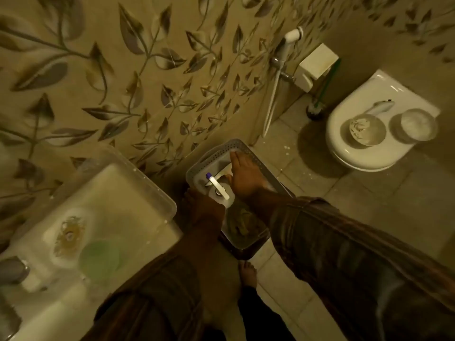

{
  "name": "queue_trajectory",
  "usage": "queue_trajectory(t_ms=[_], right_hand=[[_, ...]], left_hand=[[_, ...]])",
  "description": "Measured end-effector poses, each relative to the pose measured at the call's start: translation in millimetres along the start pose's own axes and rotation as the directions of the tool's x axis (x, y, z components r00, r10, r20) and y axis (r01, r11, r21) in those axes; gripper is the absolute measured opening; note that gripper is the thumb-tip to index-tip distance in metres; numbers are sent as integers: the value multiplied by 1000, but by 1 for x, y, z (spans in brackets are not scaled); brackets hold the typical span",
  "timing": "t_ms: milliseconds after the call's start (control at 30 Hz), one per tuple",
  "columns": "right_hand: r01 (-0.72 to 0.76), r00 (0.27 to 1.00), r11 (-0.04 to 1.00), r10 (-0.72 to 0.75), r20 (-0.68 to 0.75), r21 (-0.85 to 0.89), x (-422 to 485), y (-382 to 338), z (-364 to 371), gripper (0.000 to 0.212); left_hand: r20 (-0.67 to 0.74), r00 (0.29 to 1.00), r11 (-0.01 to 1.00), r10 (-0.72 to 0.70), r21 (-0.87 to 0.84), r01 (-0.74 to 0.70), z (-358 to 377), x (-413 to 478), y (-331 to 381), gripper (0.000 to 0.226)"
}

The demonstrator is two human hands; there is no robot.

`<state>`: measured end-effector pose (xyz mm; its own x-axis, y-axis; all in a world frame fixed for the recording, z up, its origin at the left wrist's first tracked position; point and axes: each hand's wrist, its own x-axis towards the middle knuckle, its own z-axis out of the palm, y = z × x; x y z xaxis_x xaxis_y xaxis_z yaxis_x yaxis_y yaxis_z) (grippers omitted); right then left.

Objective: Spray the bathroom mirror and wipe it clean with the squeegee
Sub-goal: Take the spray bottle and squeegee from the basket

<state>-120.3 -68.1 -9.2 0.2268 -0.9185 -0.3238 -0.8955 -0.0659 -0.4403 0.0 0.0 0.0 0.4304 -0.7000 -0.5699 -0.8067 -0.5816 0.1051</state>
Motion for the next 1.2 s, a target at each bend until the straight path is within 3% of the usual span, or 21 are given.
queue_trajectory(t_ms=[67,167,333,433,567,700,900,1067,1200], right_hand=[[-85,995,995,83,47,47,6,6,11,70],[-172,978,985,168,124,23,11,22,32,59],[-335,901,942,324,288,-12,19,48,56,54],[-380,881,925,359,307,9,19,57,70,47],[-449,849,893,416,326,31,21,61,78,38],[-451,836,892,408,367,37,21,58,71,38],[-390,881,914,333,335,117,7,43,55,37],[-333,931,924,290,221,189,-14,18,17,25],[-243,970,919,231,75,311,-34,-14,-34,40]], left_hand=[[48,999,1000,14,24,-15,7,6,2,97],[31,998,995,57,-88,-54,27,19,7,106],[-215,974,958,73,-256,-128,51,38,22,113],[-309,951,917,26,-371,-146,57,46,30,119],[-389,919,818,-72,-550,-169,61,47,34,96],[-361,927,725,-98,-664,-181,53,45,40,76],[-423,902,750,-84,-623,-223,21,23,43,75],[-347,936,730,-60,-655,-196,-22,-3,45,86],[-383,924,644,8,-705,-298,-72,-40,48,91]])
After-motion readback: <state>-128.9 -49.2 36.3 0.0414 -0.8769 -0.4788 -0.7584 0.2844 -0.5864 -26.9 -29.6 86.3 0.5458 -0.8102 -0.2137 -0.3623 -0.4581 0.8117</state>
